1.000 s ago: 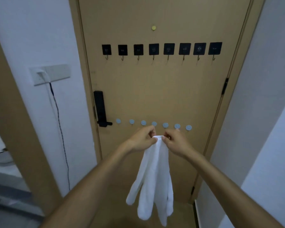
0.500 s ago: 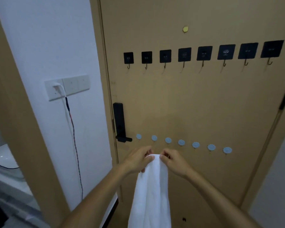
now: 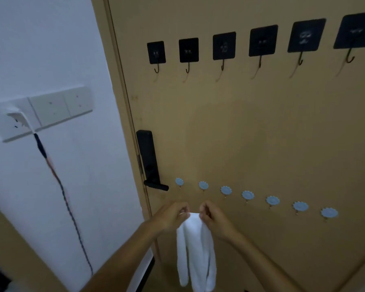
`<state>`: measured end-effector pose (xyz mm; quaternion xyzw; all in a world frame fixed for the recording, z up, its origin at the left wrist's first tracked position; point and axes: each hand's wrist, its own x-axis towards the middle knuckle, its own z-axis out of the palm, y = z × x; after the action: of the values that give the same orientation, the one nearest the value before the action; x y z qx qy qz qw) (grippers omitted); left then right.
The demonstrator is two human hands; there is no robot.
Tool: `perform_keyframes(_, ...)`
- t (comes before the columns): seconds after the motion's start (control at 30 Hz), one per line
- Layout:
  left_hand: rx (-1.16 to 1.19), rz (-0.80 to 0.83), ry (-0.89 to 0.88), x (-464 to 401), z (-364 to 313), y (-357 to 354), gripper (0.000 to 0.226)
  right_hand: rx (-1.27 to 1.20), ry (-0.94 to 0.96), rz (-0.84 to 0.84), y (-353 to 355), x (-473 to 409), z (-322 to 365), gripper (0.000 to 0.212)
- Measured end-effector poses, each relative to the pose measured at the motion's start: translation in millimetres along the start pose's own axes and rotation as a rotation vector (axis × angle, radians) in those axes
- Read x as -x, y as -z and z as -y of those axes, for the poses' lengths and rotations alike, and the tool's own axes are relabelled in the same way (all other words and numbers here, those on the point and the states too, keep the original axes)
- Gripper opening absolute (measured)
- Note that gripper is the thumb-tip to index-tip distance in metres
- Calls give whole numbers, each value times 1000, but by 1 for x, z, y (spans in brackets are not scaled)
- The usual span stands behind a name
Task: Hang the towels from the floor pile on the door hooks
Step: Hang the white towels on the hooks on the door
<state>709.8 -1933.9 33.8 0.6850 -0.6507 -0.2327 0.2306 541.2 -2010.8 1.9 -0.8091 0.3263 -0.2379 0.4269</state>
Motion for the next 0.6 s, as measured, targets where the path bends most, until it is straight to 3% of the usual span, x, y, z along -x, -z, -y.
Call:
perform_keyframes(0.23,32,-59,-53,-54,43,-1,36,4,-19,-52,-14,-56,-35,23)
perform_keyframes(0.6,-94,-128,-230,-159,147,7,18,237,-212,-102,-57,-176,-84,25)
